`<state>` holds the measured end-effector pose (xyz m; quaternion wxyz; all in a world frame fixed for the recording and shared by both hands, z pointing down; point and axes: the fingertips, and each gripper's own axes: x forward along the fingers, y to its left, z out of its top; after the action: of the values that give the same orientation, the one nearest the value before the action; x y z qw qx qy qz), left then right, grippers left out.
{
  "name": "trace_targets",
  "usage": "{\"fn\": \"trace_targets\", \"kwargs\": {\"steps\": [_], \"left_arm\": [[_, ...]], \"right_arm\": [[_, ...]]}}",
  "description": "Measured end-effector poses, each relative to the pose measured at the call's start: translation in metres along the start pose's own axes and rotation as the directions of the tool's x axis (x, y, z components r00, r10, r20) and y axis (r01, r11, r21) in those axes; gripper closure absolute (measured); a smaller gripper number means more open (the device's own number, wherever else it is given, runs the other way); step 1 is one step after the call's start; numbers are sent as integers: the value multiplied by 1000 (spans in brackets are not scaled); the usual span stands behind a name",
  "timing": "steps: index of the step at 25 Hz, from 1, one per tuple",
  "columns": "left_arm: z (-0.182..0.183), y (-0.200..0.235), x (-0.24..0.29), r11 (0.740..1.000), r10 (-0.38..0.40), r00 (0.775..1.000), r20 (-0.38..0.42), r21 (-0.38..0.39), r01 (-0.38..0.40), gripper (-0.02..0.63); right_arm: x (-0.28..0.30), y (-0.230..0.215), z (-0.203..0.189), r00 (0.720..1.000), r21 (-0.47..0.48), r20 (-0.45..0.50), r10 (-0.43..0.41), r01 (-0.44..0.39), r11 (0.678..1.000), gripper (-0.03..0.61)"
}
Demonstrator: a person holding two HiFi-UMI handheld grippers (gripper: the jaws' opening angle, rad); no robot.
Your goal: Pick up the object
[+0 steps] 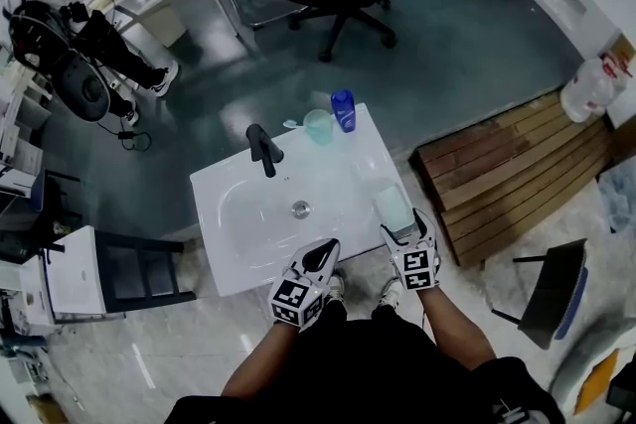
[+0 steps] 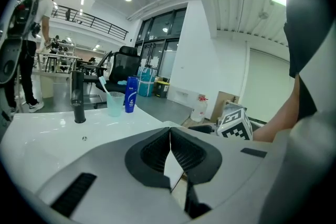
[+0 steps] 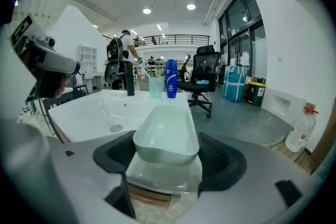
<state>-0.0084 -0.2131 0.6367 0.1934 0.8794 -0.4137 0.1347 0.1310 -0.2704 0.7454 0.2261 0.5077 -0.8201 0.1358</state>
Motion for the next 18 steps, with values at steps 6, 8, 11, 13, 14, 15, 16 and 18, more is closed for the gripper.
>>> {"fn": "trace_targets", "kwargs": {"steps": [6,8,11,13,14,15,16,18], "left_arm": [[4,3,1,1000,-1,1000,12,0,1,592],[8,3,2,1000,-2,1000,20,1,2,592],[14,6,3,1000,-4,999,39,3,4,592],[19,9,4,1000,-7,999,47,6,7,592],[20,10,4,1000,-9,999,49,6,8,592],[22,10,4,1000,-10,999,48,5,10,592],[23,10,4,1000,-12,999,49,4,12,592],[27,11,4,1000,-14,998,67,6,14,592]], "right_arm": [[-17,2,44,997,-15,82,-3,4,1000,195],[-24,1,60,994,-2,108,-10,10,1000,195],[-34,-2,84,989,18,145,-24,21,1000,194],[-40,-5,102,984,8,173,-36,36,999,195],[-44,-5,110,982,2,186,-42,42,999,195],[-48,-6,117,979,-2,197,-46,47,999,195],[-52,-6,124,977,-4,207,-50,52,999,195],[-60,-6,136,973,-5,224,-61,64,998,195]]}}
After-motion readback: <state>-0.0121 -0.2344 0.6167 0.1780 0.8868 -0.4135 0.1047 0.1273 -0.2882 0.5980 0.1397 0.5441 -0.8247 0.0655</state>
